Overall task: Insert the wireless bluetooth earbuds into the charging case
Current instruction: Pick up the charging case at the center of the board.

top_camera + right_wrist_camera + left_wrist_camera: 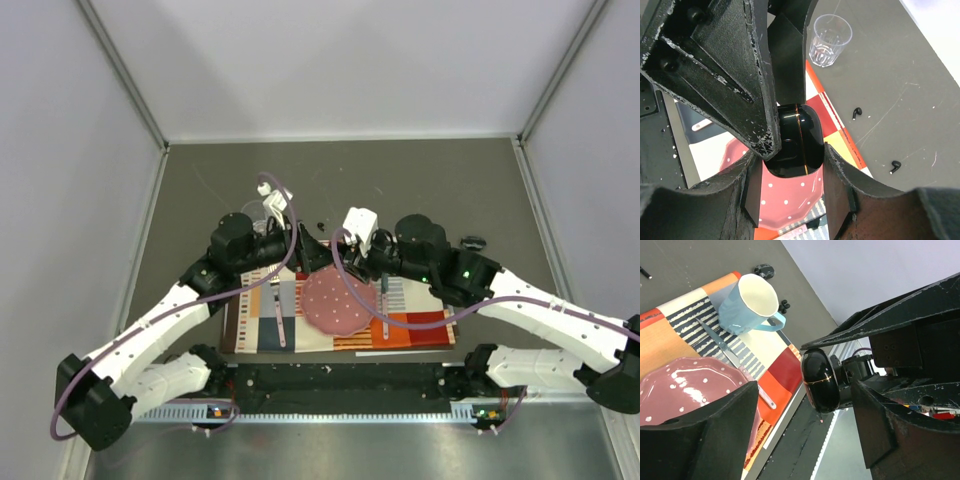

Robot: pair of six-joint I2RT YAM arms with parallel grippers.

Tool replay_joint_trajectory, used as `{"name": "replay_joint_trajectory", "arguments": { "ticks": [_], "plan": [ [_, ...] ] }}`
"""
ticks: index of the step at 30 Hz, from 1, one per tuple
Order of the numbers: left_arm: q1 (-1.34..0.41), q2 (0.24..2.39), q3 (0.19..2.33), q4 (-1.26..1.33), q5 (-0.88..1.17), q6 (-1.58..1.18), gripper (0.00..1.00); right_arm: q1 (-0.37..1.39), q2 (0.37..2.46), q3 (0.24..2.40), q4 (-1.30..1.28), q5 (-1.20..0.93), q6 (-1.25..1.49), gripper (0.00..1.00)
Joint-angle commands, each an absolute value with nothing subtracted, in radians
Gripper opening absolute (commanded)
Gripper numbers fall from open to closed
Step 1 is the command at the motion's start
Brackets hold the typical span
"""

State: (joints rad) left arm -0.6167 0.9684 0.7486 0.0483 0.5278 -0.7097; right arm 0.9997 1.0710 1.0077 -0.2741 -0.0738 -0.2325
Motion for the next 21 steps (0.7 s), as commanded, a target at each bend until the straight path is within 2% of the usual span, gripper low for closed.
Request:
{"name": "replay_joint_trajectory", "arguments": {
  "ticks": [1, 7, 12, 15, 18, 20, 21],
  "plan": [
    [-0.641, 0.983, 0.796, 0.130, 0.569, -0.719, 0.78, 1.015, 1.051, 1.009, -0.212, -0.086, -0.216, 0.00],
    [-0.661, 1.008, 0.810, 0.149, 0.592, -0.715, 0.66, 1.014, 1.051, 1.006, -0.204, -0.086, -0.209, 0.00],
    [-0.664, 1.009, 0.822, 0.110, 0.609, -0.683, 0.50, 1.015, 1.051, 1.003, -0.196, -0.084, -0.207, 0.00],
    [-0.663, 1.005, 0.819, 0.103, 0.614, -0.678, 0.49, 1.014, 1.051, 1.000, -0.192, -0.075, -0.207, 0.00],
    [-0.664, 1.000, 0.815, 0.101, 0.615, -0.678, 0.56, 1.015, 1.051, 0.999, -0.187, -0.066, -0.207, 0.00],
    [-0.664, 1.000, 0.811, 0.098, 0.612, -0.680, 0.58, 1.014, 1.051, 0.997, -0.181, -0.064, -0.206, 0.00],
    [-0.664, 0.999, 0.808, 0.097, 0.612, -0.678, 0.55, 1.014, 1.049, 0.996, -0.181, -0.066, -0.206, 0.00]
  ]
}}
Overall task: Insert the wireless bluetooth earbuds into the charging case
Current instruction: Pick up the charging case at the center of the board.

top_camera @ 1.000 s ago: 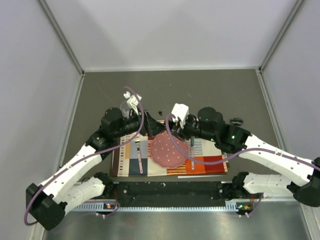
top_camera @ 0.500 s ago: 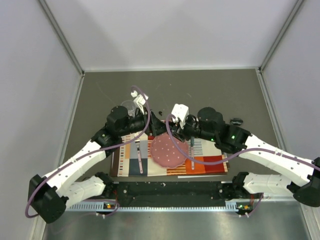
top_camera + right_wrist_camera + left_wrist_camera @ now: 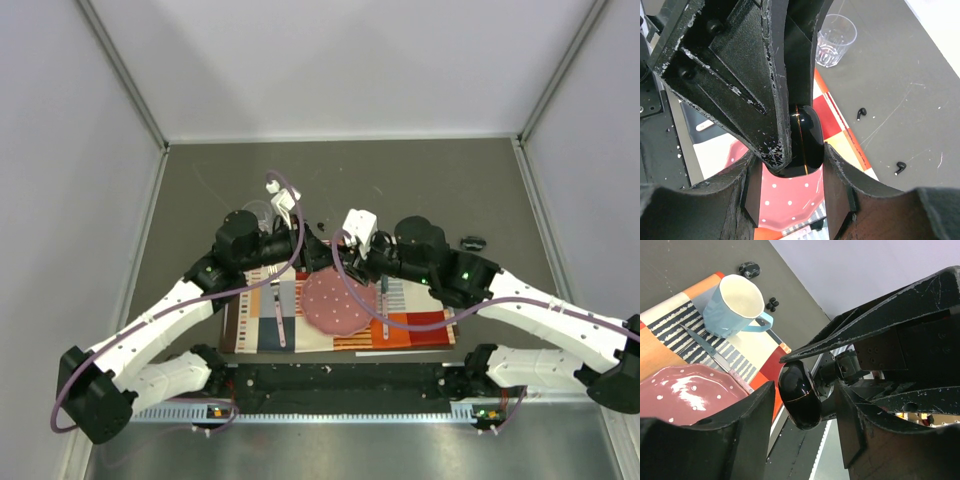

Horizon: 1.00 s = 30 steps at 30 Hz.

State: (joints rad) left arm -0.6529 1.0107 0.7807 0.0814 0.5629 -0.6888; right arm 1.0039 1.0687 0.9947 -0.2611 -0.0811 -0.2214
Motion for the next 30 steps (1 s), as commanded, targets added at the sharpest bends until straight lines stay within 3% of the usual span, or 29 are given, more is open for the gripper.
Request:
{"name": "replay_joint_trajectory", "arguments": {
  "ticks": [1, 4, 6, 7, 9, 12, 13, 16, 19, 22, 25, 30],
  "plan": [
    [-0.666, 1.000, 0.807, 0.097, 0.612, -0.680, 0.51, 1.014, 1.051, 0.996, -0.178, -0.067, -0.204, 0.00],
    [-0.666, 1.006, 0.807, 0.097, 0.620, -0.680, 0.29, 1.015, 1.049, 0.991, -0.172, -0.069, -0.199, 0.00],
    [-0.667, 1.008, 0.807, 0.098, 0.627, -0.677, 0.20, 1.014, 1.049, 0.989, -0.166, -0.067, -0.196, 0.00],
    [-0.667, 1.009, 0.807, 0.098, 0.630, -0.673, 0.10, 1.015, 1.048, 0.988, -0.166, -0.067, -0.196, 0.00],
    [-0.669, 1.009, 0.805, 0.098, 0.632, -0.669, 0.01, 1.015, 1.046, 0.986, -0.161, -0.063, -0.193, 0.00],
    [-0.670, 1.000, 0.801, 0.092, 0.623, -0.654, 0.00, 1.014, 1.043, 0.988, -0.161, -0.045, -0.180, 0.22],
    [-0.670, 0.999, 0.798, 0.089, 0.615, -0.647, 0.00, 1.014, 1.042, 0.989, -0.161, -0.034, -0.154, 0.43],
    [-0.670, 0.974, 0.796, 0.068, 0.574, -0.608, 0.00, 1.014, 1.025, 0.991, -0.167, -0.003, -0.091, 0.69],
    [-0.670, 0.931, 0.784, 0.045, 0.500, -0.557, 0.00, 1.014, 0.990, 0.982, -0.182, 0.032, -0.043, 0.83],
    [-0.670, 0.867, 0.759, 0.055, 0.402, -0.499, 0.00, 1.014, 0.931, 0.954, -0.195, 0.078, 0.021, 0.87],
    [-0.670, 0.801, 0.729, 0.086, 0.333, -0.451, 0.00, 1.015, 0.859, 0.911, -0.207, 0.167, 0.147, 0.99],
    [-0.670, 0.712, 0.658, 0.196, 0.336, -0.370, 0.00, 0.970, 0.778, 0.893, -0.224, 0.140, 0.345, 0.99]
  ]
}}
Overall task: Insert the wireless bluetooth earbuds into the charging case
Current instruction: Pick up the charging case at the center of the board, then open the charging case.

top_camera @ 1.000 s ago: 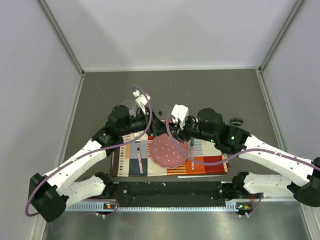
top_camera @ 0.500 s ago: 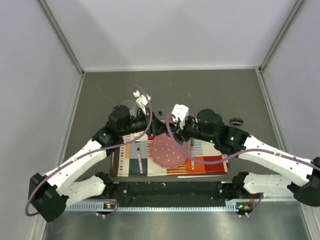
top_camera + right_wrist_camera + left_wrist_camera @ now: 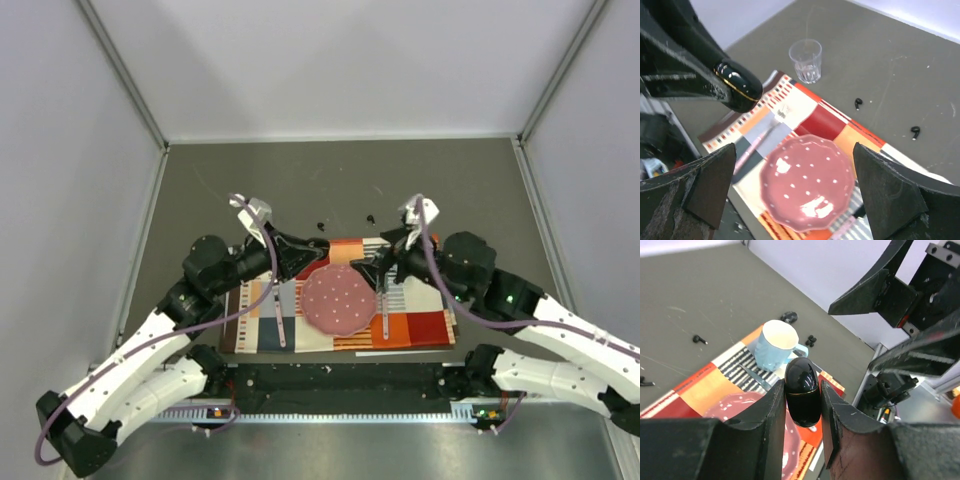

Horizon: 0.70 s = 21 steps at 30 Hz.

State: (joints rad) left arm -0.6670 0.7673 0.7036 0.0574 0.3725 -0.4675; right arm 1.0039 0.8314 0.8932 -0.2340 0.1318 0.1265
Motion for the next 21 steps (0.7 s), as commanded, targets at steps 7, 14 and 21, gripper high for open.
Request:
{"name": "replay_joint_trajectory", "arguments": {
  "ticks": [7, 14, 21],
  "plan": [
    [-0.670, 0.649, 0.514, 0.469, 0.446, -0.296, 0.00, 0.703, 0.873, 0.950, -0.223, -0.351, 0.936, 0.99],
    [-0.670, 0.637, 0.471, 0.630, 0.457, -0.268, 0.00, 0.704, 0.919, 0.803, 0.210, -0.520, 1.293, 0.97],
    [-0.672, 0.652, 0.454, 0.693, 0.468, -0.275, 0.00, 0.722, 1.002, 0.804, 0.287, -0.528, 1.417, 0.96]
  ]
}}
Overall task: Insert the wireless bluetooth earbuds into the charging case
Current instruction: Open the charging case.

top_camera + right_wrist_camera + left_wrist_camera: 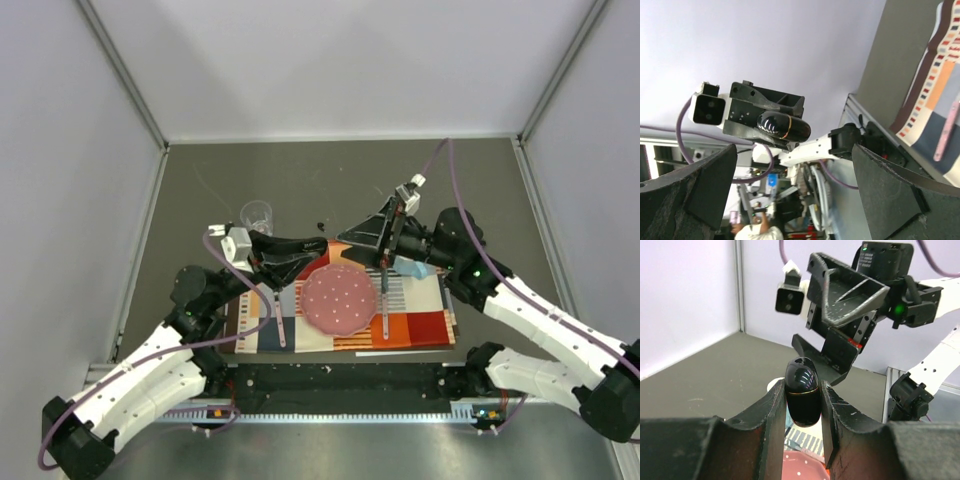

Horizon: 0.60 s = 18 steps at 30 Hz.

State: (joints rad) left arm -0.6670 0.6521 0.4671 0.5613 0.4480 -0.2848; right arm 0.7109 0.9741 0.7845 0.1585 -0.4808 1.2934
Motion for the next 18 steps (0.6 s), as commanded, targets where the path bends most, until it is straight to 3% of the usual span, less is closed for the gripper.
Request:
{"name": "replay_joint_trajectory", "arguments": {
  "ticks": [1, 8, 18],
  "plan": [
    [-0.672, 0.658, 0.451, 0.698, 0.472, -0.276, 0.00, 0.733, 1.011, 0.802, 0.293, -0.526, 1.428, 0.97],
    [-0.670, 0.663, 0.440, 0.713, 0.482, -0.261, 0.00, 0.782, 1.083, 0.801, 0.419, -0.538, 1.531, 0.96],
    [-0.672, 0.667, 0.423, 0.733, 0.500, -0.250, 0.00, 0.813, 1.144, 0.810, 0.445, -0.529, 1.592, 0.83]
  ]
}}
